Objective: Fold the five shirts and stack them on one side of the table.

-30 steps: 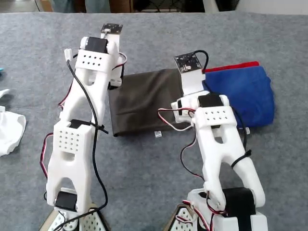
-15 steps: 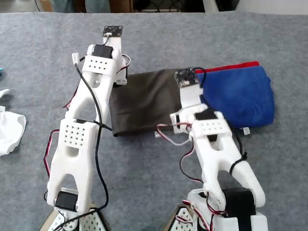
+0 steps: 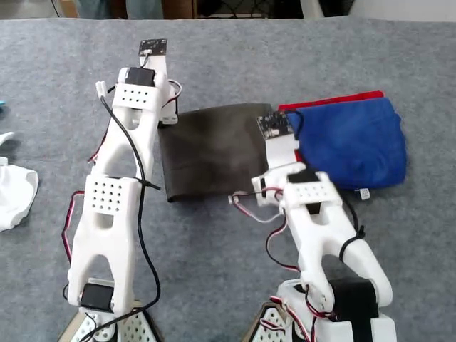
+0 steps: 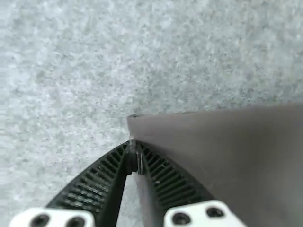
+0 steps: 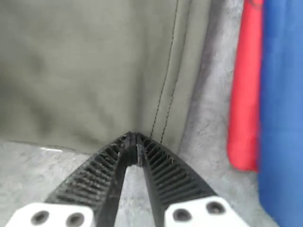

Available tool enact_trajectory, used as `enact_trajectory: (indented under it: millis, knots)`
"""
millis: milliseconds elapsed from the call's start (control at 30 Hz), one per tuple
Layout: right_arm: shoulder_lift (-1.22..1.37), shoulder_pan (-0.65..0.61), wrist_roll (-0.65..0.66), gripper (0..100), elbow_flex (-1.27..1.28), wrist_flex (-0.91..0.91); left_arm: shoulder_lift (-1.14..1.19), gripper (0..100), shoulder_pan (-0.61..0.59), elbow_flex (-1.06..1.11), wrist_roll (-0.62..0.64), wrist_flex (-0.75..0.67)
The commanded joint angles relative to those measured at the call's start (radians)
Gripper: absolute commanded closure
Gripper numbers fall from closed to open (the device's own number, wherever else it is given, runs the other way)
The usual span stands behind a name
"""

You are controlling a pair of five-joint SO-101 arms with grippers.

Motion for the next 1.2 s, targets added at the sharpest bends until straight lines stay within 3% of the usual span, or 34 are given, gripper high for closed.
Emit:
enact_trajectory:
  millis: [0, 200, 300, 467, 633, 700, 800, 933, 1067, 1167]
  knots:
    - [-0.005, 0.023, -0.006, 98.4, -0.292, 0.258, -0.029, 97, -0.05, -0.142, -0.051, 0.089]
    - [-0.005, 0.103, -0.04, 98.3, -0.693, 0.612, -0.009, 97, -0.12, -0.305, -0.08, 0.209]
    - [-0.005, 0.087, -0.04, 98.3, -0.757, 0.798, -0.043, 97, -0.188, -0.255, -0.087, 0.209]
    - [-0.007, 0.12, -0.11, 98.3, -0.753, 0.984, -0.216, 97, -0.294, 0.09, -0.094, 0.207]
    - [-0.005, 0.021, -0.232, 97.9, -0.668, 0.971, -0.396, 97, -0.341, 0.518, -0.157, 0.184]
    - [-0.004, -0.028, -0.304, 93.0, -0.608, 0.937, -0.465, 97, -0.367, 0.734, -0.158, 0.048]
    - [-0.004, -0.061, -0.391, 77.6, -0.516, 0.815, -0.605, 97, -0.369, 1.107, -0.19, -0.232]
    - [0.01, -0.064, -0.499, 61.1, -0.438, 0.621, -0.91, 97, -0.348, 1.46, -0.21, -0.494]
    - [0.13, -0.066, -0.582, 59.9, -0.437, 0.497, -1.089, 97, -0.346, 1.722, -0.192, -0.775]
    - [0.259, -0.066, -0.664, 59.6, -0.522, 0.494, -1.115, 97, -0.348, 1.765, -0.152, -0.833]
